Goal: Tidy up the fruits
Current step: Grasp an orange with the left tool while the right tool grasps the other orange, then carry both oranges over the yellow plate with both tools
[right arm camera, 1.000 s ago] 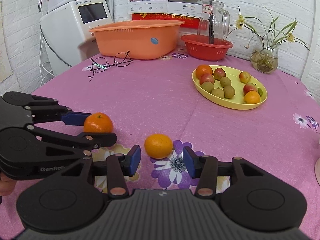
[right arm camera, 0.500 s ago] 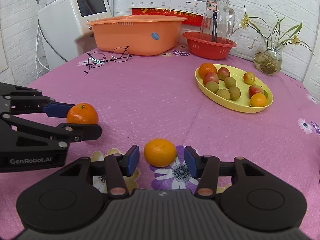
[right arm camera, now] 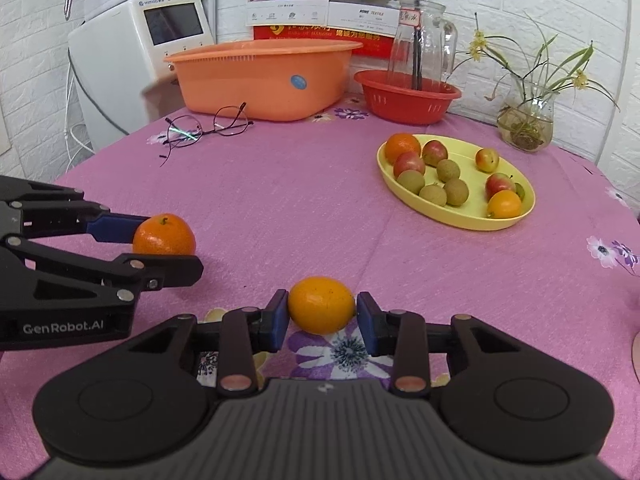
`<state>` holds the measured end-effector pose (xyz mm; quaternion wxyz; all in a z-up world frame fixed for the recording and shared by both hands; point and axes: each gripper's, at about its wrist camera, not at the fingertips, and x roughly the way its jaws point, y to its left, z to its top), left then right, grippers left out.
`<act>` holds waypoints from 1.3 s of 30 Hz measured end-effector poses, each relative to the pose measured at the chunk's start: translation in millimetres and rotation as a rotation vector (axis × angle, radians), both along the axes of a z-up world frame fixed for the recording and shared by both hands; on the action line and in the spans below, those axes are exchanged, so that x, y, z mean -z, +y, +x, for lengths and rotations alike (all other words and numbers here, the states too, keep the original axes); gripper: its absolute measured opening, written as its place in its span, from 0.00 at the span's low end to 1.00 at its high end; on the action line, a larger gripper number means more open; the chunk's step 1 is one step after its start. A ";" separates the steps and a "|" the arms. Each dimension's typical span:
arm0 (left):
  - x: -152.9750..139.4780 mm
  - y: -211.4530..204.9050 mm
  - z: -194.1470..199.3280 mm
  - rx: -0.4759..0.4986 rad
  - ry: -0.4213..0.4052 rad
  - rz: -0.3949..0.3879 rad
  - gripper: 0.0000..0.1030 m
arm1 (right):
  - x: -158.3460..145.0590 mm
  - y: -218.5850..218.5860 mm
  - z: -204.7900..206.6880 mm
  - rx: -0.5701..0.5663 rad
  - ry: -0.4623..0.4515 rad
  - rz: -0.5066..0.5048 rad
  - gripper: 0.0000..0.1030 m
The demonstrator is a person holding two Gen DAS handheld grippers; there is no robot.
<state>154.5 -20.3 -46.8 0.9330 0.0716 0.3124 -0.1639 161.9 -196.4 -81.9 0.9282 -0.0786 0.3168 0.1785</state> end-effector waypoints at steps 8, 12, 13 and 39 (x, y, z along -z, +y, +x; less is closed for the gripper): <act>-8.4 -10.0 5.4 0.019 -0.011 0.002 0.37 | -10.7 -10.4 1.8 0.037 -0.027 0.003 0.65; -14.4 -18.9 7.2 0.035 -0.027 0.007 0.37 | -17.8 -17.8 3.9 0.060 -0.044 0.012 0.65; -15.8 -20.9 8.0 0.038 -0.030 0.008 0.37 | -19.4 -19.4 4.5 0.063 -0.047 0.013 0.65; -32.4 -76.2 60.8 0.077 -0.053 -0.007 0.37 | -47.3 -76.4 46.8 0.218 -0.102 0.072 0.65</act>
